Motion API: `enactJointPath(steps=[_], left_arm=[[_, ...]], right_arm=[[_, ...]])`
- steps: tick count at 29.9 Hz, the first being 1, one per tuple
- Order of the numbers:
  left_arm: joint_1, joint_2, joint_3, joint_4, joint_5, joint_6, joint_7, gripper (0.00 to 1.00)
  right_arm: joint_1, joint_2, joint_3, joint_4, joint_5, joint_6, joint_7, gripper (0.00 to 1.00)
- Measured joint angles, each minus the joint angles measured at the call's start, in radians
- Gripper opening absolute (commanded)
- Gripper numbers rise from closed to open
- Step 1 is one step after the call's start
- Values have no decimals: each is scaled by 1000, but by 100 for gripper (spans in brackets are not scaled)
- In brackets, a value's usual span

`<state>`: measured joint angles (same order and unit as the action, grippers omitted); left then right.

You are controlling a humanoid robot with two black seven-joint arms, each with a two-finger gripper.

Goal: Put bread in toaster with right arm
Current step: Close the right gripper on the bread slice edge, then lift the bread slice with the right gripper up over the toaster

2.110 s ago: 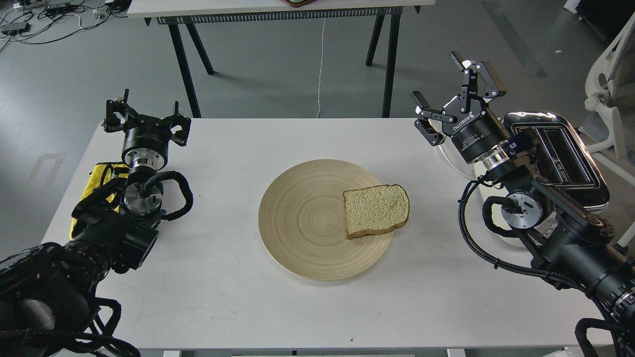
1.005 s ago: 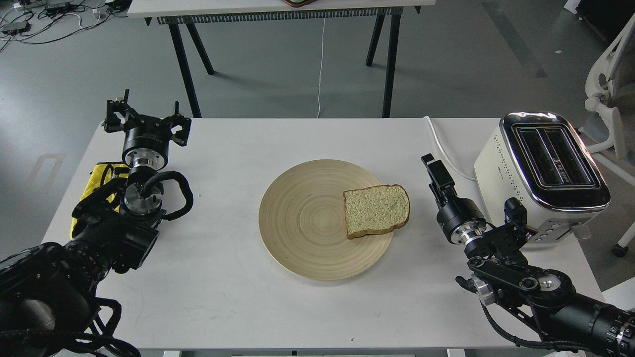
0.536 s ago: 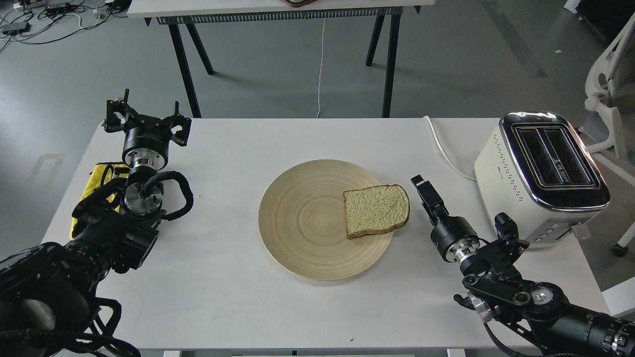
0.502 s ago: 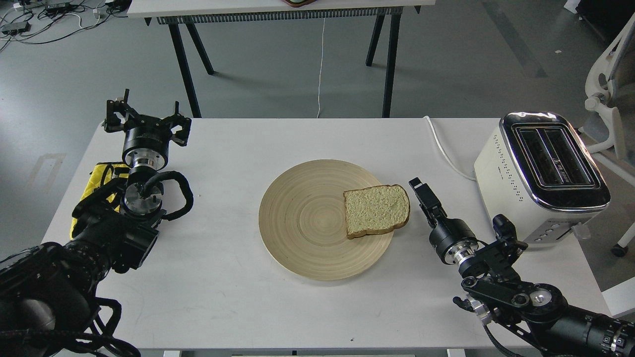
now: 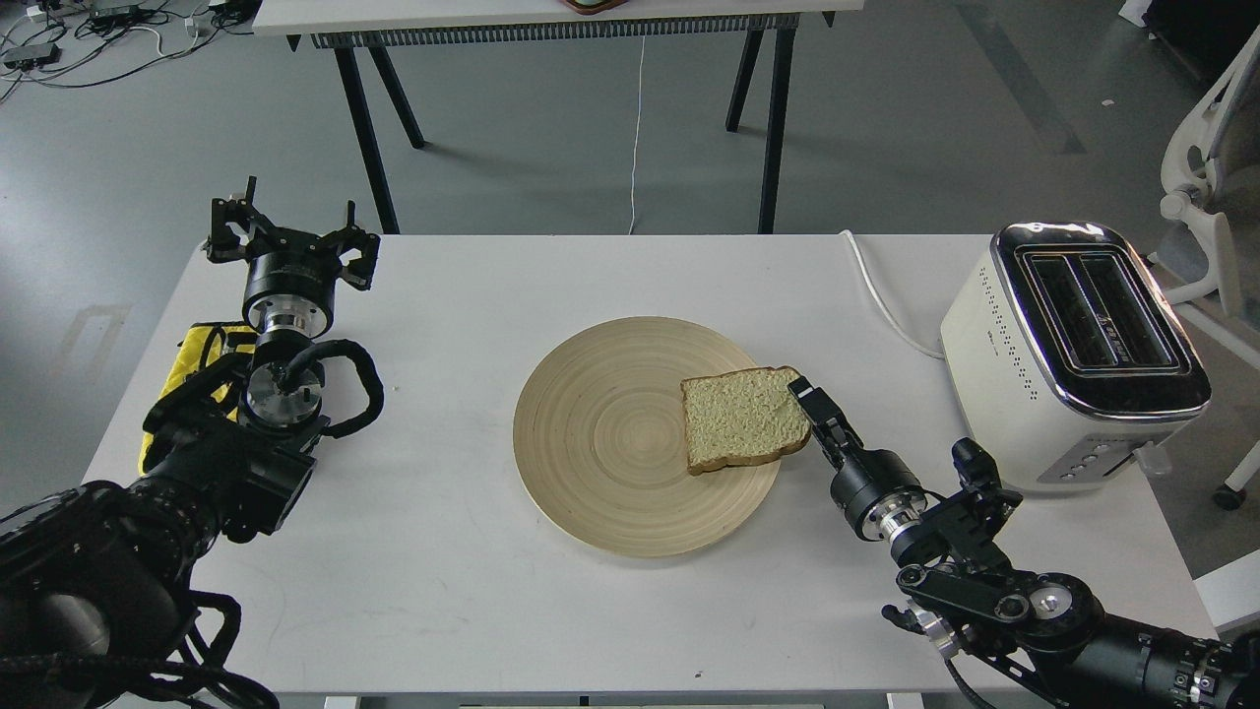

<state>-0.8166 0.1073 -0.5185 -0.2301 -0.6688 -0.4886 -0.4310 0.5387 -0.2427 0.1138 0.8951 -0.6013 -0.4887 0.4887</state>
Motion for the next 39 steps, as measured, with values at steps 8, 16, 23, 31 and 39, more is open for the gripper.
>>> enactJointPath(steps=[8,16,23,31,39], left_arm=[[0,0,0,0,0,0,0,100],[1,0,0,0,0,0,0,100],[1,0,0,0,0,0,0,100],[1,0,0,0,0,0,0,100],[1,0,0,0,0,0,0,100]], right_arm=[[0,8,14,-9,10,0,-13,0],[-2,-6,81,60,15,0,-8,0],[5,-167,269,309,15,0,-16,0],[17,-553,453,538,15,0,-65,0],[6,-956,411,568,-42,22,-46,0]])
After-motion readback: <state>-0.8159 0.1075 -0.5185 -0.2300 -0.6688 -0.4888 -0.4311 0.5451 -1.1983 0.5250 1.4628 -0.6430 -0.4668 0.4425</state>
